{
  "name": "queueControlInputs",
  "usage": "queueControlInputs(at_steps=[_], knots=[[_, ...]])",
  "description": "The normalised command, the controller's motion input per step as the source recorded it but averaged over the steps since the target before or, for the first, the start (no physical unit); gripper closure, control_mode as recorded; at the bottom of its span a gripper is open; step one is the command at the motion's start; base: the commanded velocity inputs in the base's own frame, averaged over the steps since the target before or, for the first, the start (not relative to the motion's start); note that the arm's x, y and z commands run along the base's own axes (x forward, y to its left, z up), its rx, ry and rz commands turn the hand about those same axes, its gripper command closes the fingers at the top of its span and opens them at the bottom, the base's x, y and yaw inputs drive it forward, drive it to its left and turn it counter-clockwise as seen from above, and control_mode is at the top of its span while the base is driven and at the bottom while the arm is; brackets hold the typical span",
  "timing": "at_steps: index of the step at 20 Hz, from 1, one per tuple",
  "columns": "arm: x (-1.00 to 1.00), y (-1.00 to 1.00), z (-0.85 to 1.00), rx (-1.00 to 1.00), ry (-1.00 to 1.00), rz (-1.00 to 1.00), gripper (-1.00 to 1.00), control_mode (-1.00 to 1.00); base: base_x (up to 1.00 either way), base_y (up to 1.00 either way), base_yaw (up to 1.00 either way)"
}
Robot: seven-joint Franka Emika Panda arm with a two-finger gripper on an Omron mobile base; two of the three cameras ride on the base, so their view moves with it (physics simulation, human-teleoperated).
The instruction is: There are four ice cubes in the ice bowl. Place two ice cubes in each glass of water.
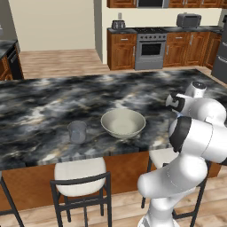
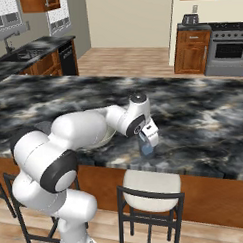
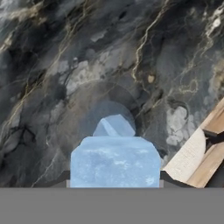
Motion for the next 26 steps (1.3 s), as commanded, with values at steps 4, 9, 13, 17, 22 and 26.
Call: queueControlInputs(at_steps=[4, 9, 13, 17, 22, 26], knots=[[0.1, 0.0, -0.08, 0.0, 0.0, 0.01, 1.0, -1.0, 0.0, 0.0, 0.0], [0.08, 0.0, -0.07, 0.0, 0.0, 0.01, 1.0, -1.0, 0.0, 0.0, 0.0], [0.07, 0.0, -0.05, 0.0, 0.0, 0.01, 1.0, -1.0, 0.0, 0.0, 0.0], [0.08, 0.0, -0.07, 0.0, 0.0, 0.01, 1.0, -1.0, 0.0, 0.0, 0.0], [0.07, 0.0, -0.09, 0.0, 0.0, 0.01, 1.0, -1.0, 0.0, 0.0, 0.0], [0.06, 0.0, -0.09, 0.0, 0.0, 0.01, 1.0, -1.0, 0.0, 0.0, 0.0]])
